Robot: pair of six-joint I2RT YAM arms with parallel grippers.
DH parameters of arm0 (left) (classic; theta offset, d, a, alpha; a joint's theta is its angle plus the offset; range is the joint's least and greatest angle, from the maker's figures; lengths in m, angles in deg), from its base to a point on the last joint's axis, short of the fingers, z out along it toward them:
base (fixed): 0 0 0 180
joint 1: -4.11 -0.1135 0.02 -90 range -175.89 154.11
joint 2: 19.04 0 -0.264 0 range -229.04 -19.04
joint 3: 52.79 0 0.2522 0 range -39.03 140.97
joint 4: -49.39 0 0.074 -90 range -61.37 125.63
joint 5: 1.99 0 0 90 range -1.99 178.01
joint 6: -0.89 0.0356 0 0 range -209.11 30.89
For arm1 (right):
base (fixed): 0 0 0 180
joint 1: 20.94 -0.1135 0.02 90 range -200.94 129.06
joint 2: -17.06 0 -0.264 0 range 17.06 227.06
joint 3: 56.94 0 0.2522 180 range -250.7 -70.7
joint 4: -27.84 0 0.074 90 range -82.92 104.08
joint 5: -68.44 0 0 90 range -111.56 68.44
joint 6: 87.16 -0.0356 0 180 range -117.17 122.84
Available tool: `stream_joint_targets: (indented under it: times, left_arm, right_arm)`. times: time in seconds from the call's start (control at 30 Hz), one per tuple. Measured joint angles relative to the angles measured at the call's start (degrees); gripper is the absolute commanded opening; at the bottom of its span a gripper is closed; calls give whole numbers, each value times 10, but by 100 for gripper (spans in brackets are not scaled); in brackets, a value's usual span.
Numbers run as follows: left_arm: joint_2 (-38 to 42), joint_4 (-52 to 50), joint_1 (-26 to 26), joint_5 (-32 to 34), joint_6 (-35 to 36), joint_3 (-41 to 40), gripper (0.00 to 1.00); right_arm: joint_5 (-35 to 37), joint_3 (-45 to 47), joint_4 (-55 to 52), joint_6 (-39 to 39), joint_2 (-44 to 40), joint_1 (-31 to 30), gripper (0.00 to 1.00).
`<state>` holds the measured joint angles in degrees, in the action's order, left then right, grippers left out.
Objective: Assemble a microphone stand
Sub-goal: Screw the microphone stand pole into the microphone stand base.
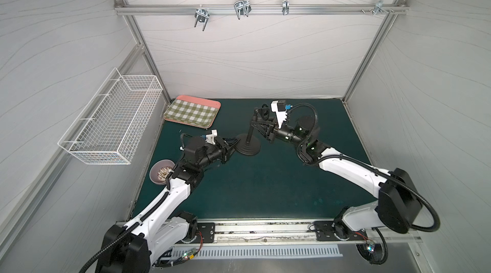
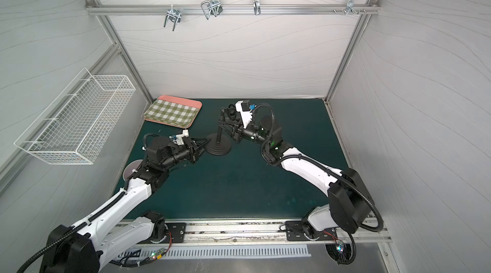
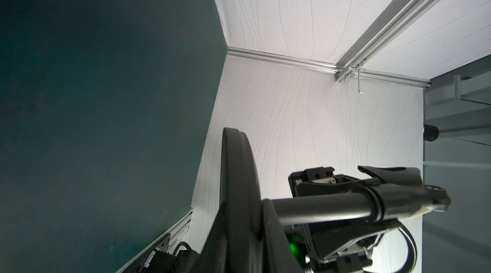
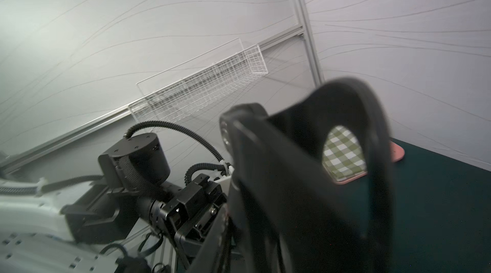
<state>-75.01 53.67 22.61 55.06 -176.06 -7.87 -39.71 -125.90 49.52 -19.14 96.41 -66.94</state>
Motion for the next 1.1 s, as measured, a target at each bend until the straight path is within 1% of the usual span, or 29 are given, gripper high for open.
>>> stream_joint_targets:
  times: [0.07, 0.1, 0.17, 0.2, 0.27, 0.33, 0.4, 0.43, 0.47, 0.5, 0.53, 0.57, 0.63, 0.7, 0.77, 0.8, 0.9, 1.0, 1.1]
  left_arm:
    - [0, 5, -1, -6, 1, 0, 0]
    - [0, 7, -1, -8, 2, 0, 0]
    - [0, 9, -1, -12, 2, 0, 0]
    - [0, 10, -1, -14, 2, 0, 0]
    - [0, 11, -1, -15, 5, 0, 0]
    - [-1, 11, 0, -16, 9, 0, 0]
    - [-2, 8, 0, -16, 12, 0, 0]
    - [-3, 7, 0, -16, 13, 0, 0]
    - [-4, 5, 0, -15, 13, 0, 0]
    - [-5, 2, 0, -14, 14, 0, 0]
    - [-5, -1, 0, -13, 15, 0, 0]
    - [-5, -2, 0, -12, 15, 0, 0]
    - [-5, -1, 0, -12, 17, 0, 0]
    - [-5, -2, 0, -12, 17, 0, 0]
    - [-5, -1, 0, -12, 18, 0, 0]
    - [-5, -1, 0, -12, 18, 0, 0]
    - [-5, -1, 0, -12, 19, 0, 0]
    - [-5, -1, 0, -12, 19, 0, 0]
    - [-5, -1, 0, -12, 19, 0, 0]
  right_arm:
    - [121, 0, -39, 20, -25, -50, 18]
    - [189, -2, -61, 23, -35, -76, 16]
    - [305, -21, -112, 18, -43, -121, 15]
    - [359, -33, -135, 10, -43, -140, 12]
    - [449, -49, -170, -9, -43, -172, 11]
    - [525, -57, -185, -26, -38, -197, 6]
    - [601, -75, -202, -48, -20, -219, 12]
    - [627, -86, -212, -57, -10, -226, 19]
    - [659, -103, -229, -70, 4, -234, 28]
    - [685, -121, -246, -81, 19, -240, 34]
    - [700, -134, -259, -90, 29, -243, 37]
    - [711, -148, -270, -99, 38, -245, 42]
    - [720, -157, -283, -107, 44, -247, 53]
    - [714, -149, -283, -104, 40, -247, 65]
    - [678, -115, -273, -90, 19, -239, 71]
    - [654, -93, -269, -83, 3, -233, 71]
    - [541, -10, -257, -66, -62, -191, 73]
    - [407, 69, -213, -42, -128, -118, 73]
    - [250, 112, -156, -20, -158, -38, 73]
